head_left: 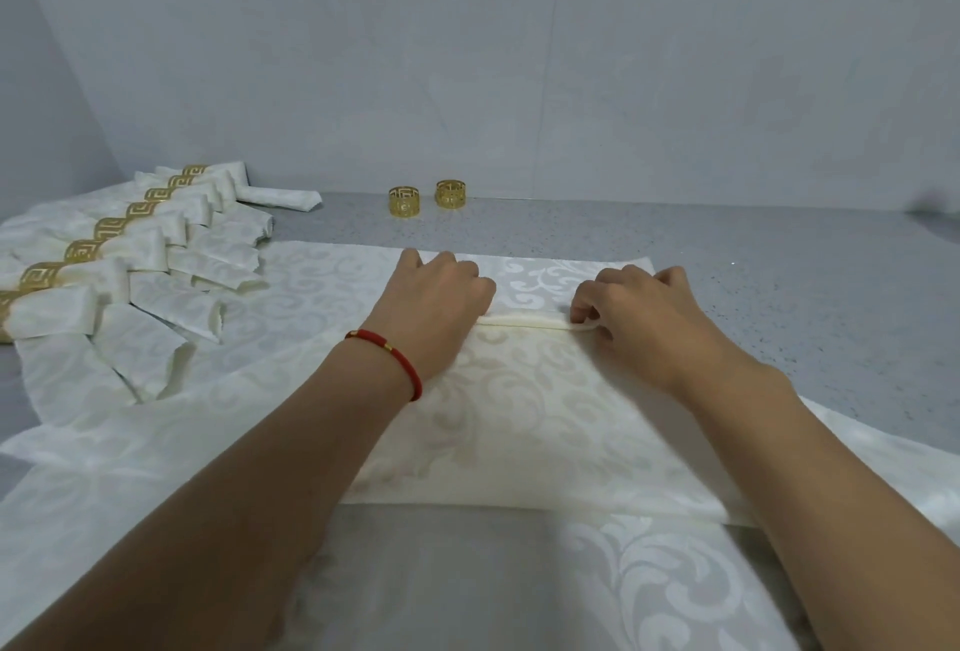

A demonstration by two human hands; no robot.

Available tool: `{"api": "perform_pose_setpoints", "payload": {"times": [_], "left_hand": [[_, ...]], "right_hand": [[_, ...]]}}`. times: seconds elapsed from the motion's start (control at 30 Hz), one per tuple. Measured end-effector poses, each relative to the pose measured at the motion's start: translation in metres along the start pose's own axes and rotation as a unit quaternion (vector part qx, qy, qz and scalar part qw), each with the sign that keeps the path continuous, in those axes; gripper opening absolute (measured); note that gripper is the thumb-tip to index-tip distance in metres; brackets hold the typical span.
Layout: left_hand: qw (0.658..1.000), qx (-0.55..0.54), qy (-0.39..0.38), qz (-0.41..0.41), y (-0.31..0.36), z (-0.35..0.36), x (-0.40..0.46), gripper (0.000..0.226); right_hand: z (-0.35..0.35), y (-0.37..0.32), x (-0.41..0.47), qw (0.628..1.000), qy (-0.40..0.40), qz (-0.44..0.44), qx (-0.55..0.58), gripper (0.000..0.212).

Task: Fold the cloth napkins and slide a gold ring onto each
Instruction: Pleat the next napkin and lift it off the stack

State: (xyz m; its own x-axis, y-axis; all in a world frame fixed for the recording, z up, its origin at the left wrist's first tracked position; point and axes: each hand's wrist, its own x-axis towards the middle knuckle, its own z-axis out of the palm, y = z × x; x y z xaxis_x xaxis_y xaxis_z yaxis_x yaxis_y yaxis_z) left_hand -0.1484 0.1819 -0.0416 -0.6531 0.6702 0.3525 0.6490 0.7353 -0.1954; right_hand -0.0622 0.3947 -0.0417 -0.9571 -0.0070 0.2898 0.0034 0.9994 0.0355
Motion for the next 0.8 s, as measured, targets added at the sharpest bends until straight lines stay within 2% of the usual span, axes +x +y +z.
{"api": "perform_pose_setpoints", "payload": {"times": [0.07, 0.23, 0.37, 0.5, 0.6, 0.7, 0.77, 0.8], "left_hand": [[0.999, -0.033, -0.031, -0.015, -0.001, -0.007, -0.003, 0.032], [0.987, -0.140, -0.015, -0.074, -0.003, -0.006, -0.010, 0.028], [0.987, -0.144, -0.048, -0.044, -0.006, -0.003, -0.012, 0.018], [0.994, -0.104, 0.003, -0.033, -0.003, -0.006, -0.013, 0.003], [0.997, -0.056, 0.044, -0.009, -0.001, -0.002, -0.012, 0.028], [0.999, -0.051, -0.019, 0.008, -0.002, -0.011, -0.011, 0.032], [0.995, -0.067, -0.079, 0.009, -0.003, -0.018, -0.012, 0.026], [0.992, -0.083, -0.090, 0.002, -0.003, -0.020, -0.013, 0.022]], "right_hand": [[-0.003, -0.003, -0.004, 0.999, -0.016, 0.017, 0.025, 0.023], [-0.001, -0.006, -0.003, 0.998, -0.014, 0.043, 0.044, 0.027], [0.001, -0.003, -0.002, 0.997, -0.012, 0.036, 0.063, 0.018], [-0.003, -0.003, -0.003, 0.998, 0.008, 0.030, 0.050, 0.010], [0.000, -0.005, -0.002, 0.999, 0.038, 0.011, 0.029, 0.012], [-0.008, -0.001, -0.003, 0.999, -0.032, 0.001, 0.033, 0.021], [-0.017, 0.004, -0.008, 0.995, -0.077, 0.006, 0.067, 0.020], [-0.018, 0.006, -0.010, 0.993, -0.073, 0.004, 0.092, 0.017]]}}
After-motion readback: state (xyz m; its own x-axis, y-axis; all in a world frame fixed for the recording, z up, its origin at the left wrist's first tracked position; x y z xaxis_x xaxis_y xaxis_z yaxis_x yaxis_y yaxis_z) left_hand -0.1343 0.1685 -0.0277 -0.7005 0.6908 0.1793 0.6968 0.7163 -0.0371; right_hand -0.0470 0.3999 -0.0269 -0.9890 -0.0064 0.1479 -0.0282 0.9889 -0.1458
